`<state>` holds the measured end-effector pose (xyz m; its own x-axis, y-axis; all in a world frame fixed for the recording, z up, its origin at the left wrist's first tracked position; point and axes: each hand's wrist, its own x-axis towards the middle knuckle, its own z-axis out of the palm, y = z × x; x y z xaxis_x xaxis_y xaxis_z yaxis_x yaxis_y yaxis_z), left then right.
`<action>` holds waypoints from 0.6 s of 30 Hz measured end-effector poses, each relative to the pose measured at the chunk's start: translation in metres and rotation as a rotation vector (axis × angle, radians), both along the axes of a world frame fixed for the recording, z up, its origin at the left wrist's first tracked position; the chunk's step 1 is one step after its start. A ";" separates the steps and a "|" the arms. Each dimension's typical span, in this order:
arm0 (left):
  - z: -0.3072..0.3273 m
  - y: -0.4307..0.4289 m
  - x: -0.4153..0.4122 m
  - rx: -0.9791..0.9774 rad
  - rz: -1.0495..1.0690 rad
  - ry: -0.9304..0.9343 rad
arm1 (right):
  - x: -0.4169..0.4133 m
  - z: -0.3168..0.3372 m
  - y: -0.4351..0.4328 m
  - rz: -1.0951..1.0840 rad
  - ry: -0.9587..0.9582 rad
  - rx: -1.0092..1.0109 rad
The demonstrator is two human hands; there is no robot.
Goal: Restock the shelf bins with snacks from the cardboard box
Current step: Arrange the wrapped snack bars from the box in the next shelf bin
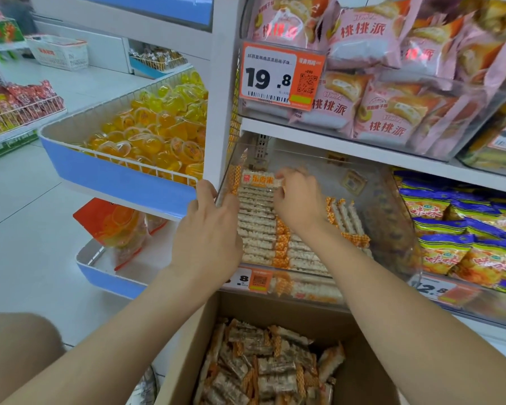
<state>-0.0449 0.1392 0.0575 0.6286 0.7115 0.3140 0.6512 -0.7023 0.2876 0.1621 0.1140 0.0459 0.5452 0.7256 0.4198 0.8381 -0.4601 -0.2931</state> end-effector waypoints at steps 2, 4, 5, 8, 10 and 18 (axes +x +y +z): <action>0.002 -0.003 -0.005 0.090 0.009 0.017 | -0.017 0.012 -0.029 0.078 0.066 0.011; 0.004 -0.009 -0.012 0.234 -0.061 -0.042 | -0.040 0.024 -0.065 0.183 0.111 0.013; 0.007 -0.016 -0.017 0.270 -0.146 -0.124 | -0.053 0.029 -0.084 0.246 0.124 0.014; 0.008 -0.044 -0.036 0.196 -0.425 -0.246 | -0.087 0.033 -0.143 0.362 0.182 -0.025; -0.004 -0.066 -0.047 0.008 -0.510 -0.125 | -0.102 0.020 -0.172 0.365 0.220 -0.156; -0.124 -0.096 -0.044 -0.482 -0.586 0.782 | -0.114 -0.099 -0.216 0.372 0.436 -0.940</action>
<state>-0.0894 0.0430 -0.0666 0.8150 0.1772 -0.5517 0.3745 -0.8876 0.2681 0.0482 -0.1022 -0.0534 0.1936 0.8046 -0.5613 0.8801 -0.3953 -0.2630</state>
